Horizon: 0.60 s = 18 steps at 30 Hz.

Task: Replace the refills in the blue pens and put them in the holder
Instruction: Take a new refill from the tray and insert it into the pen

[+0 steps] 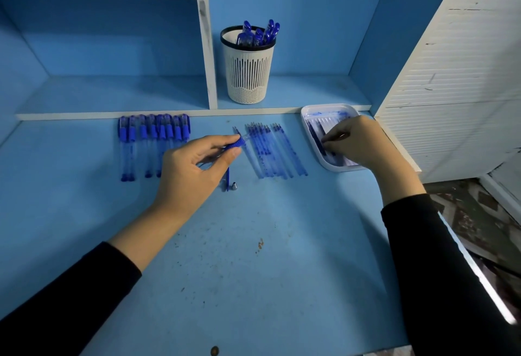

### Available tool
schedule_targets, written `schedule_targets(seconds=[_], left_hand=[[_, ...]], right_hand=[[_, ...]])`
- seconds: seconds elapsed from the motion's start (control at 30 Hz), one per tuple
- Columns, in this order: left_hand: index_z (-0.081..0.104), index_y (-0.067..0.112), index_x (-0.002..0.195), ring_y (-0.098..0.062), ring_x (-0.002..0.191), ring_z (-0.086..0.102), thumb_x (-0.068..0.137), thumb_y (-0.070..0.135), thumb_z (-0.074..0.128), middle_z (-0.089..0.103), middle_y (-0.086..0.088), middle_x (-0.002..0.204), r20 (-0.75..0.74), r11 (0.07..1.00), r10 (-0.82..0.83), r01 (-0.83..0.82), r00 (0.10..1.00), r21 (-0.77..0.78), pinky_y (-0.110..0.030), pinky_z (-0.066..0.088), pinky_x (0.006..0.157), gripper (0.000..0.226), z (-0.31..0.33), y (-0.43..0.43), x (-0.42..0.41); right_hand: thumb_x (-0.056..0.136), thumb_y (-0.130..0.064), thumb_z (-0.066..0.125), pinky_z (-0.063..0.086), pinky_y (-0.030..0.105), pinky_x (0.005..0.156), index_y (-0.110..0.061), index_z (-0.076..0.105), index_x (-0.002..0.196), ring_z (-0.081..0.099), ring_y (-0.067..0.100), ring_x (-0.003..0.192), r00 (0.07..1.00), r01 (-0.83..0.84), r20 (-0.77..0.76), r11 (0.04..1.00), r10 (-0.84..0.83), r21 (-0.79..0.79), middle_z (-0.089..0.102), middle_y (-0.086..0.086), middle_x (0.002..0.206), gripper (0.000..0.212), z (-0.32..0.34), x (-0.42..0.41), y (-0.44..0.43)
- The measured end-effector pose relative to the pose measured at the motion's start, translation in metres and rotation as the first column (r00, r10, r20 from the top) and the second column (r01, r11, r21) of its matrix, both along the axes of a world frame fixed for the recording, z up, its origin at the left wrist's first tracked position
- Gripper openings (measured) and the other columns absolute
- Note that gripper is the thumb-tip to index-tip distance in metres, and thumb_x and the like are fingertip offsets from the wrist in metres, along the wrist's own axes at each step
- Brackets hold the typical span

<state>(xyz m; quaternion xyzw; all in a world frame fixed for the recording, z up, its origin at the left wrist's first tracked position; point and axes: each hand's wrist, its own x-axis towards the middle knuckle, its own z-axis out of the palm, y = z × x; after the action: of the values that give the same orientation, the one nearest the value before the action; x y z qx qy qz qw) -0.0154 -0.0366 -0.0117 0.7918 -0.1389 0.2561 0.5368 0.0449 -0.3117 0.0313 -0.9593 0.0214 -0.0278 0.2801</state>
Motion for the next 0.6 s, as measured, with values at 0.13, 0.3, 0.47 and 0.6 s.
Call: schedule_targets(seconds=[0.13, 0.3, 0.47, 0.6], left_hand=[[0.073, 0.014, 0.107, -0.005, 0.091, 0.072, 0.085, 0.013, 0.074, 0.074, 0.015, 0.103, -0.02, 1.0, -0.005, 0.005, 1.0, -0.02, -0.018, 0.055, 0.084, 0.022, 0.0, 0.0, 0.0], [0.072, 0.016, 0.109, -0.005, 0.091, 0.072, 0.085, 0.012, 0.074, 0.073, 0.013, 0.104, -0.007, 1.0, -0.011, 0.011, 1.0, -0.014, -0.02, 0.055, 0.085, 0.024, 0.002, 0.001, -0.001], [0.072, 0.016, 0.107, -0.004, 0.09, 0.072, 0.085, 0.012, 0.073, 0.072, 0.018, 0.103, 0.0, 0.999, -0.03, 0.03, 1.0, -0.032, -0.017, 0.055, 0.083, 0.023, 0.002, 0.001, -0.002], [0.071, 0.022, 0.106, -0.005, 0.091, 0.071, 0.085, 0.014, 0.073, 0.073, 0.019, 0.104, -0.014, 0.997, -0.059, 0.059, 0.998, -0.059, -0.017, 0.054, 0.084, 0.023, 0.003, 0.001, -0.003]], right_hand=[[0.08, -0.008, 0.073, 0.035, -0.001, 0.053, -0.015, 0.077, 0.09, 0.058, 0.009, 0.076, 0.999, 0.035, -0.016, 0.997, -0.034, 0.076, 0.068, -0.002, 0.078, 0.013, -0.001, 0.001, -0.003], [0.082, 0.0, 0.069, 0.042, 0.003, 0.061, -0.015, 0.075, 0.097, 0.062, 0.001, 0.064, 0.998, 0.048, -0.048, 0.91, -0.031, 0.412, 0.071, -0.002, 0.079, 0.022, 0.005, -0.006, -0.004], [0.088, 0.008, 0.057, 0.055, 0.014, 0.072, 0.0, 0.068, 0.104, 0.065, 0.013, 0.077, 0.974, 0.045, -0.12, 0.36, 0.19, 0.932, 0.071, 0.008, 0.086, 0.021, 0.011, -0.016, 0.03], [0.086, 0.009, 0.059, 0.055, 0.016, 0.067, -0.002, 0.068, 0.093, 0.069, 0.011, 0.071, 0.989, 0.075, -0.085, 0.079, 0.124, 0.994, 0.072, 0.006, 0.078, 0.016, 0.001, -0.023, 0.071]])
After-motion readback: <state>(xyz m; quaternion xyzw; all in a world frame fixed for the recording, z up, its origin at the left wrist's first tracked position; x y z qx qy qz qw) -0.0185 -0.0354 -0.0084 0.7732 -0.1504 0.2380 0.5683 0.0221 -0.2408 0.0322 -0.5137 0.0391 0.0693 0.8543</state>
